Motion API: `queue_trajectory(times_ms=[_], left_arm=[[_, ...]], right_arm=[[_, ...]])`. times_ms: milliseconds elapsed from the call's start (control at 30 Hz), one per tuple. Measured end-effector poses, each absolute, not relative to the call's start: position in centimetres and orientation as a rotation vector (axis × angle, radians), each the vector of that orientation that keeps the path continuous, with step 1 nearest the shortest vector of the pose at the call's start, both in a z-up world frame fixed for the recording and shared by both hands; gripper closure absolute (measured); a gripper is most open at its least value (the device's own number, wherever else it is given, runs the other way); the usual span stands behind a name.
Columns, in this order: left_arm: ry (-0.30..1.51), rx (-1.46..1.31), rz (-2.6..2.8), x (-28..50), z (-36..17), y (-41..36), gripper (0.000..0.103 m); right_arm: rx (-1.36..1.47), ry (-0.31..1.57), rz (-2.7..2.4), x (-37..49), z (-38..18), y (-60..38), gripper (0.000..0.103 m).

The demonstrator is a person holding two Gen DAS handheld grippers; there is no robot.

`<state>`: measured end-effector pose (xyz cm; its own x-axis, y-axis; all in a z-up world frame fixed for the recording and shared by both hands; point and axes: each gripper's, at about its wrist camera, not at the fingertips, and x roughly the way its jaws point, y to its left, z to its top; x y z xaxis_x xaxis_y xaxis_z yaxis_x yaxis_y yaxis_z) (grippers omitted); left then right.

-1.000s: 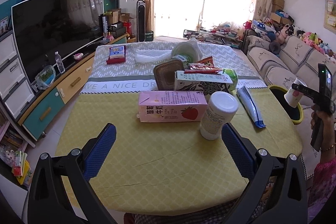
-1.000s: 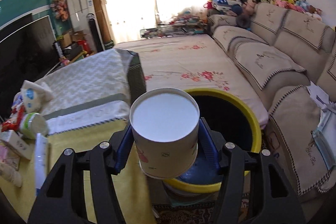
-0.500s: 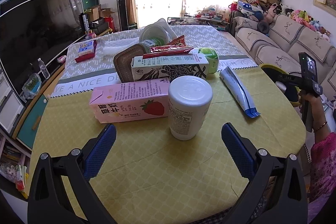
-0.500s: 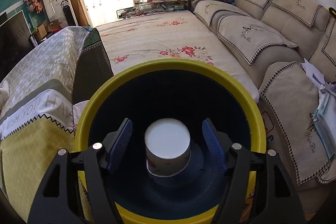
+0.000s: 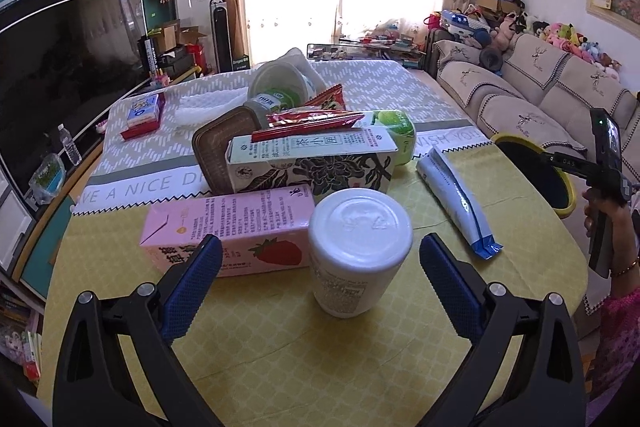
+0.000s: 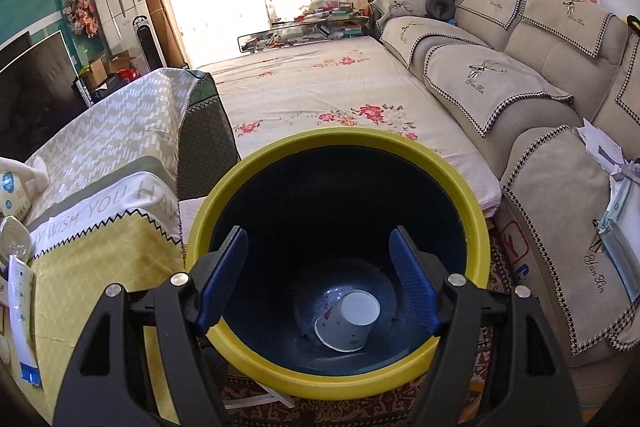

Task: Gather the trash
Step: 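Carry the paper cup over the yellow bin and open the right gripper, then grasp the white pill bottle with the left gripper and drop it into the bin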

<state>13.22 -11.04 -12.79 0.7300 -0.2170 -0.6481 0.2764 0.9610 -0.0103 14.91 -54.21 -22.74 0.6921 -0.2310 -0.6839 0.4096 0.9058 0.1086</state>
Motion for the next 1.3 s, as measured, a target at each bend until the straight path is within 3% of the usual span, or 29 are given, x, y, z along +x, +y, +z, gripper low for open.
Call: queue_trajectory(times_ms=[67,467,900,1300], left_arm=[[0.700,0.111,-0.274,13.2,-12.8,-11.6,0.020],[0.721,0.092,-0.309,13.5,-14.0,-12.4,0.056],[0.668,0.137,-0.396,11.6,-11.2,-15.1,0.056],[0.638,0.201,-0.758,14.9,-9.1,-30.0,0.056]], right_arm=[[0.268,0.722,-0.361,14.9,-22.6,-54.2,0.033],[0.294,0.731,-0.350,14.2,-23.1,-54.3,0.033],[0.340,0.691,-0.369,10.7,-22.8,-54.1,0.032],[0.370,0.622,-0.492,5.2,-21.8,-57.0,0.029]])
